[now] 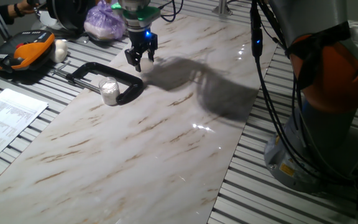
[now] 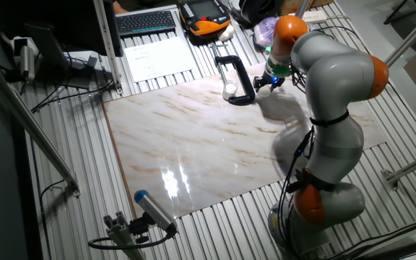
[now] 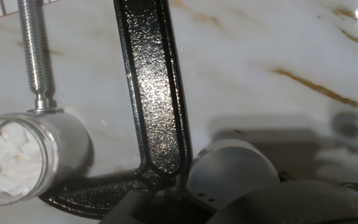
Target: Unscrew the lid from the jar
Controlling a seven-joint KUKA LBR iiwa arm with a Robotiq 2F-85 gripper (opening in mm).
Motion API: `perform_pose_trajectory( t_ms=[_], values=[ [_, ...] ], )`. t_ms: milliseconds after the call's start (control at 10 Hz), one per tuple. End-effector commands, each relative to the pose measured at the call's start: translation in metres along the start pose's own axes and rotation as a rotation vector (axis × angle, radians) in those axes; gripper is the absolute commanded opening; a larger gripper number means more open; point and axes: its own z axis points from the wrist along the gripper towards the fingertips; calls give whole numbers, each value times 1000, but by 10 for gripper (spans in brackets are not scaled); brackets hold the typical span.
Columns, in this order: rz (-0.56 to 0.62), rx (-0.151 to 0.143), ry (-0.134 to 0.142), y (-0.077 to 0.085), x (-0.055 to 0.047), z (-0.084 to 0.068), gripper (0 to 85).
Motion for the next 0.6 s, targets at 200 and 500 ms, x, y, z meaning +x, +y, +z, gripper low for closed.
perform_pose_trajectory(
  t_ms=[200,500],
  values=[
    [3,-6,-1,-1,3,4,0],
    [6,-11,-5,-1,7,11,0]
  ],
)
